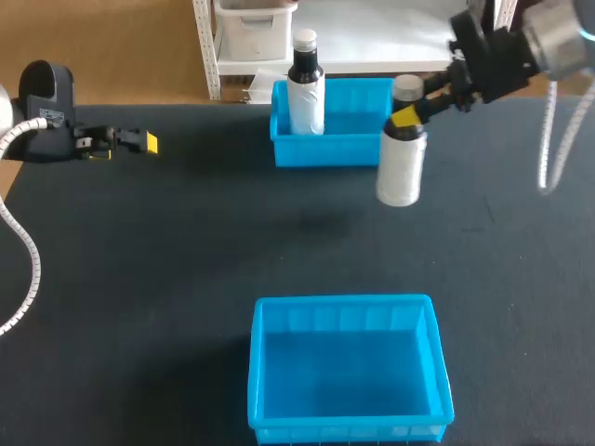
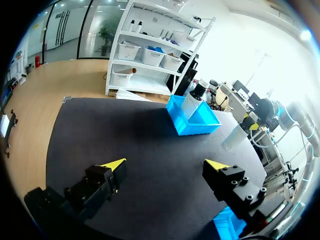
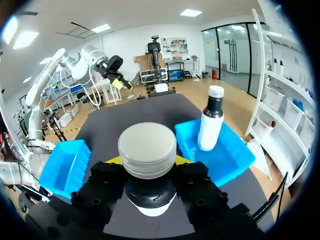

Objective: Pick up the bottle, and place it in the far bin if it is heavy, or in the near bin if it is light.

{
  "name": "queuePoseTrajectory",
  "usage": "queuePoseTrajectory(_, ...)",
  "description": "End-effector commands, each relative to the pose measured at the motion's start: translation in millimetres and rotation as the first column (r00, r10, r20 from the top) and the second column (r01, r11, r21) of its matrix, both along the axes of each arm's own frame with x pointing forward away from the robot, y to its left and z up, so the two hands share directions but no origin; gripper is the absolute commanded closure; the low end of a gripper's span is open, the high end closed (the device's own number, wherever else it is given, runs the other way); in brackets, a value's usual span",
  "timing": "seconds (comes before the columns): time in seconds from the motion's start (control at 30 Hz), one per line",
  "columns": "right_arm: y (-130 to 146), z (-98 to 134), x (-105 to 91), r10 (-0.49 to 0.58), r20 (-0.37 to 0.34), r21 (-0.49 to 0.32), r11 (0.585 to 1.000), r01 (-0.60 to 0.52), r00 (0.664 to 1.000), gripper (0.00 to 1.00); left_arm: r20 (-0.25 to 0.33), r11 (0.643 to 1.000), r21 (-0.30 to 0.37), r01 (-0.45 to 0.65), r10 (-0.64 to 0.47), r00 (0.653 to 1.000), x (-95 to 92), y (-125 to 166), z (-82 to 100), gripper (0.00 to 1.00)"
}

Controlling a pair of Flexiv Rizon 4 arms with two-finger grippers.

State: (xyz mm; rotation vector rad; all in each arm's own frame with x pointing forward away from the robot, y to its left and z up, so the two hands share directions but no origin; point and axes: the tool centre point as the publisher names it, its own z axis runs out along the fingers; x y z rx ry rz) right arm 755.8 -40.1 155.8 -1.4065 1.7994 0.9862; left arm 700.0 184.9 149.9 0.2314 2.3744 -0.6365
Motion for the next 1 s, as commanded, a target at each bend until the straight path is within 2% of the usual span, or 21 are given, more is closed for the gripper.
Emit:
queuePoseTrajectory(0.03,-43,24,-28.7,-0.094,0.047,-0.024,0.995,0.095,0.995,0.60,0.000,1.000,0.000,0.000,0.000,1.000,0.0,0,0.0,0.00)
queuePoseTrajectory(0.27,-72,47,-50.9,-0.116,0.065,-0.054,0.991,0.119,0.991,0.60,0.000,1.000,0.000,0.000,0.000,1.000,0.0,0,0.0,0.00)
queuePoseTrajectory(0.57,-86,88,-86.1,-0.078,0.109,-0.066,0.994,0.085,0.991,0.62,0.000,1.000,0.000,0.000,0.000,1.000,0.0,0,0.0,0.00)
queuePoseTrajectory(0.73,-72,101,-112.0,-0.006,0.127,-0.069,0.997,0.015,0.992,0.62,0.000,1.000,0.000,0.000,0.000,1.000,0.0,0,0.0,0.00)
queuePoseTrajectory(1.0,-27,106,-161.1,0.145,0.123,-0.027,0.989,-0.143,0.982,0.62,0.000,1.000,0.000,0.000,0.000,1.000,0.0,0,0.0,0.00)
